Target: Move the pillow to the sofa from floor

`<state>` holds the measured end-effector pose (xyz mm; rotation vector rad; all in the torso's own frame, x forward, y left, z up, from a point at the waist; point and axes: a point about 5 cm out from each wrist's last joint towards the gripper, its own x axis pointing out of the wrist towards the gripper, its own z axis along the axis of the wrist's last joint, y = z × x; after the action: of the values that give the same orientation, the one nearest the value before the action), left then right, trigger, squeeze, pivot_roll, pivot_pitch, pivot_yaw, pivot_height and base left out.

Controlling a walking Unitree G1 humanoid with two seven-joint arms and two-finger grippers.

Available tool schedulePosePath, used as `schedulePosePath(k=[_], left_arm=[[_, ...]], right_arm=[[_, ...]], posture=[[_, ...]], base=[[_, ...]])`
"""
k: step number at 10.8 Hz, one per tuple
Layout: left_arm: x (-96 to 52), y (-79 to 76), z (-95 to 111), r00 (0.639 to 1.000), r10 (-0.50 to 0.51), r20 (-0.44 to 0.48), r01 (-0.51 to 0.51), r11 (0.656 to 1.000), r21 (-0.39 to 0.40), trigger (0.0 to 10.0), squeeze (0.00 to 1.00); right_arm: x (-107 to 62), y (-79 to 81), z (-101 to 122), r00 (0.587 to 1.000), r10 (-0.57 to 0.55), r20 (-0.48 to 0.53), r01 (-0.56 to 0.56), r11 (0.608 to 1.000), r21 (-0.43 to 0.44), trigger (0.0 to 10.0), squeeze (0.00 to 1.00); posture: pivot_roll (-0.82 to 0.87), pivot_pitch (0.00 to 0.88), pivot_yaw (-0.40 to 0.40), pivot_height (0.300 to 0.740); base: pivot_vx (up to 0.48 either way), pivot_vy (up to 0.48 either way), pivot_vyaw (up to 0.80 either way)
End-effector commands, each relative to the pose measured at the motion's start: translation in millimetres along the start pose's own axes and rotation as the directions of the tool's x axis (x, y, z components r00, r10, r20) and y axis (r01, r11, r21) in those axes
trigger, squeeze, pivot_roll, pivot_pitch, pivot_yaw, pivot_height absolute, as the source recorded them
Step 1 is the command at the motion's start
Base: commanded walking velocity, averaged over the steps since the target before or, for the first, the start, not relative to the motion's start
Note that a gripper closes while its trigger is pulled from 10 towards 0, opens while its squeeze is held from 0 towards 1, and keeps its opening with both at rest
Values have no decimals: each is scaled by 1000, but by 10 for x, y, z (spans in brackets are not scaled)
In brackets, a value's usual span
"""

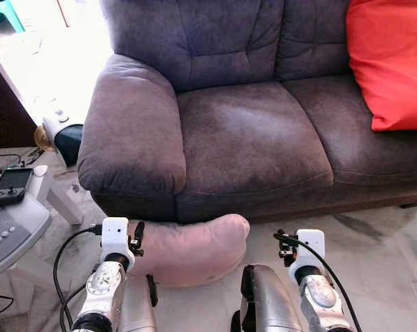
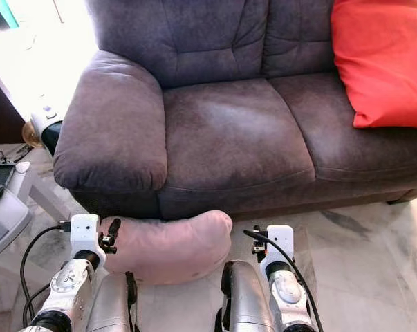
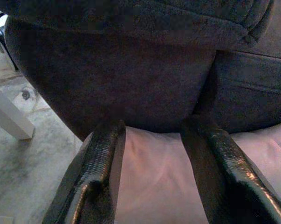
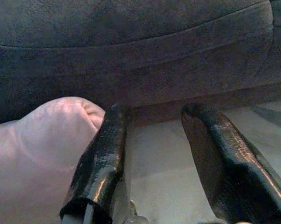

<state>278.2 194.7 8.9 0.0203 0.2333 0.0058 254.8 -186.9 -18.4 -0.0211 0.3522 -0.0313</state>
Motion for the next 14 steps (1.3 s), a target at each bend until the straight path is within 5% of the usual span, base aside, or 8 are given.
schedulePosePath(k=[1,14], left_arm=[[-3,-6,-25,1000,0,-17,0,1000,-4,10000,0],[8,0,-17,1000,5,-22,-5,1000,-3,10000,0]], right_arm=[[-5,-10,-8,1000,1,-3,-1,1000,-2,10000,0],[-10,2,-33,1000,-1,-19,1,1000,14,10000,0]], posture=[[47,72,-19,555],[48,98,-15,555]], base=[[0,0,0],[0,0,165]])
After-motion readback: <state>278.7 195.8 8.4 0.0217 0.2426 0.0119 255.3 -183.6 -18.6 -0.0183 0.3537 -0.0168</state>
